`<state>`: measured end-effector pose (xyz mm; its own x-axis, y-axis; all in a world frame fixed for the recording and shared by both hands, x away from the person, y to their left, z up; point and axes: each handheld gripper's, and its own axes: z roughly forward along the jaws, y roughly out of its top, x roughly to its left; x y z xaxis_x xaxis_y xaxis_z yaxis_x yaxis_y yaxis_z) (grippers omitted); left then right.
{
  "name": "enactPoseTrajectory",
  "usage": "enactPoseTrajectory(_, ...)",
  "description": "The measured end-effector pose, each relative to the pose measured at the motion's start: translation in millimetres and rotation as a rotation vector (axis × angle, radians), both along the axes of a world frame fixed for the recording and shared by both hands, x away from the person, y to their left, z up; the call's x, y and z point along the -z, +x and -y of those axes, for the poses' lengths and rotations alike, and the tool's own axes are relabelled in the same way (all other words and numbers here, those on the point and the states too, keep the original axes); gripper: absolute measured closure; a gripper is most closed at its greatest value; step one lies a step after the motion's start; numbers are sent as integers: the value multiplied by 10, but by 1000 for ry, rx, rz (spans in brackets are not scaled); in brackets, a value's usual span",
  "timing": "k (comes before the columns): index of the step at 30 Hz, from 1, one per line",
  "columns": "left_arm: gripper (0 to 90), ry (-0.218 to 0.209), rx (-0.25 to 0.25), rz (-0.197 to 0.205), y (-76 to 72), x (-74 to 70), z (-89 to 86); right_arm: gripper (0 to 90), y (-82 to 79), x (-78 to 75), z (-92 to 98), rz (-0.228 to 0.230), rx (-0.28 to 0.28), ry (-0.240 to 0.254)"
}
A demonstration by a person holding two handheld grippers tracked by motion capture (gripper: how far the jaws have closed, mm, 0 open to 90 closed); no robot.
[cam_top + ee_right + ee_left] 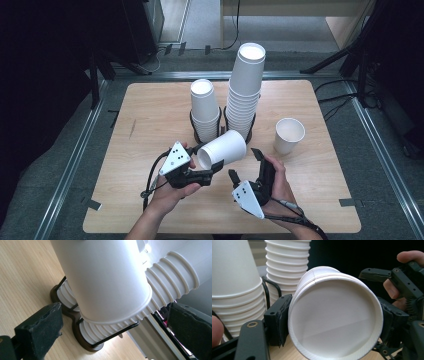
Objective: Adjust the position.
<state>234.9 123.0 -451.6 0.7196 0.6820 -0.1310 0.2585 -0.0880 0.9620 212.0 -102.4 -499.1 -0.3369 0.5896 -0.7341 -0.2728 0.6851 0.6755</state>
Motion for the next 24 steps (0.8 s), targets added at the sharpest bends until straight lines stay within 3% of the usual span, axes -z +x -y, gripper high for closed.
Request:
enactPoseTrajectory(11,243,-47,-33,21,-5,-73,-119,9,-7,-94,59,-110,33,130)
enactPoseTrajectory(17,243,-71,-43,24,2,-106,-178,9,-68,-221,44,-187,47,262)
enactPoseTrajectory(24,243,-65,-42,23,-21,-84,-130,11,-95,-356,86,-291,81,424)
